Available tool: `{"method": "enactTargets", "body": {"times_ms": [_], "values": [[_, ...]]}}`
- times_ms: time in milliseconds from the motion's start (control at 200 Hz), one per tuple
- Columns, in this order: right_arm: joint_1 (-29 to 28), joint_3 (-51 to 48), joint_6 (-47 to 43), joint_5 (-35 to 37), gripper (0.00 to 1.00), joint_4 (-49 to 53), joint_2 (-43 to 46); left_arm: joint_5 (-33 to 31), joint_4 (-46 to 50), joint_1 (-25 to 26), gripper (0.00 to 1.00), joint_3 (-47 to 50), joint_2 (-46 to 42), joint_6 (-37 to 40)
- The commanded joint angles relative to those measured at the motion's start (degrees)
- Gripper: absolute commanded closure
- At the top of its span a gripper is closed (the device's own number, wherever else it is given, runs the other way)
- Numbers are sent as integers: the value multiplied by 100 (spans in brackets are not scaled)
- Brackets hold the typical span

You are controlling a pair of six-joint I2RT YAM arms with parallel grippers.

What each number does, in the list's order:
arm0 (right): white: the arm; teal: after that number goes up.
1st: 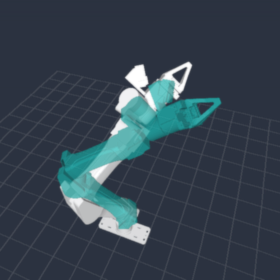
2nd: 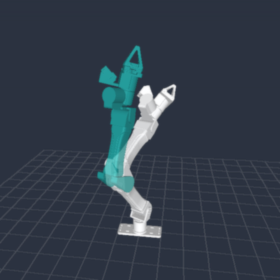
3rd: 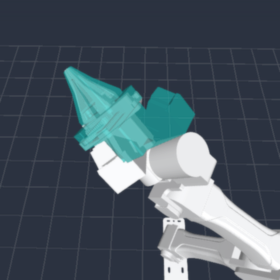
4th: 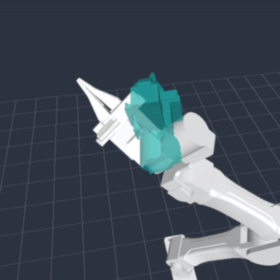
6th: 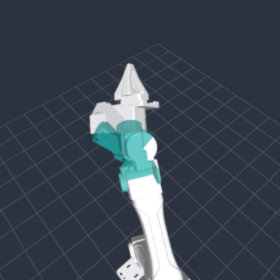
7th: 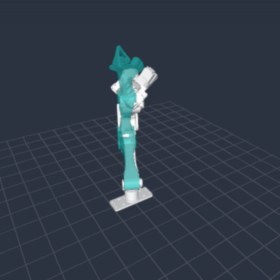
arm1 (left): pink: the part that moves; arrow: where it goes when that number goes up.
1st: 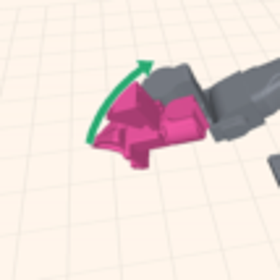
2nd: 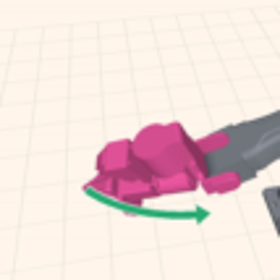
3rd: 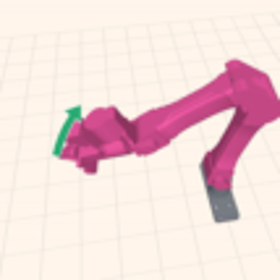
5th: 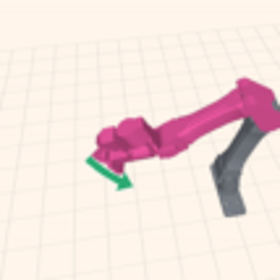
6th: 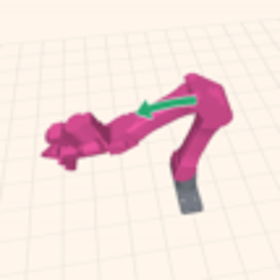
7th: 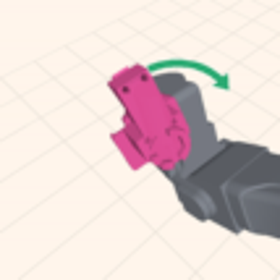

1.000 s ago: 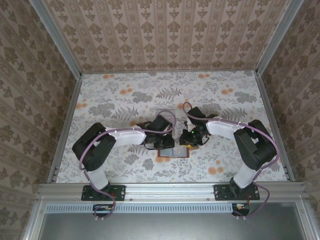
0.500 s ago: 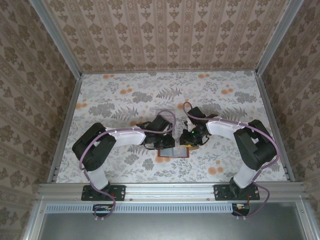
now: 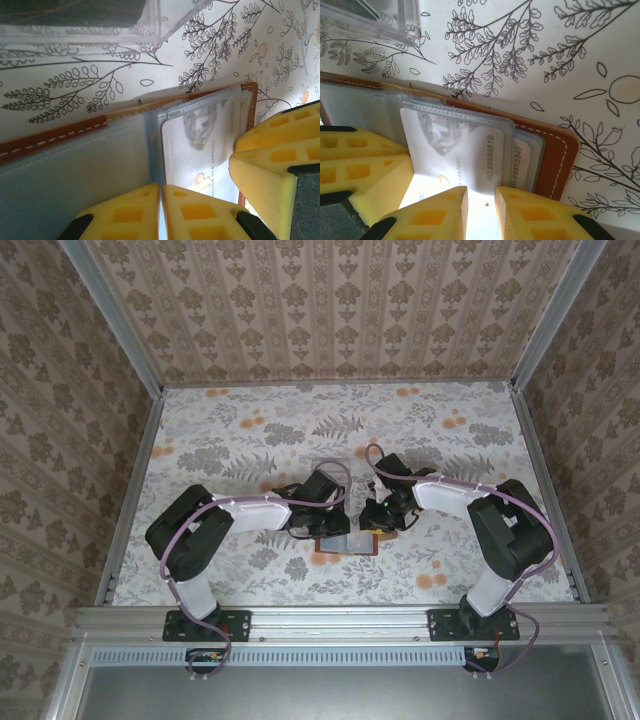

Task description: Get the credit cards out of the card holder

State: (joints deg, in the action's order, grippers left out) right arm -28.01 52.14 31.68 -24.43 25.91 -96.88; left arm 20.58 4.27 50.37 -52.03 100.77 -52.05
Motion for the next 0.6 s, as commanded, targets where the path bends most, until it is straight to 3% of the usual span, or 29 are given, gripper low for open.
{"method": "enactTargets", "body": {"times_ms": [0, 595], "values": [[-20, -28, -65, 285, 74, 264, -79, -101, -24, -8, 85, 28, -247, -30], [-20, -11, -78, 280, 74, 270, -114, 143, -357, -11, 85, 81, 30, -173]]}}
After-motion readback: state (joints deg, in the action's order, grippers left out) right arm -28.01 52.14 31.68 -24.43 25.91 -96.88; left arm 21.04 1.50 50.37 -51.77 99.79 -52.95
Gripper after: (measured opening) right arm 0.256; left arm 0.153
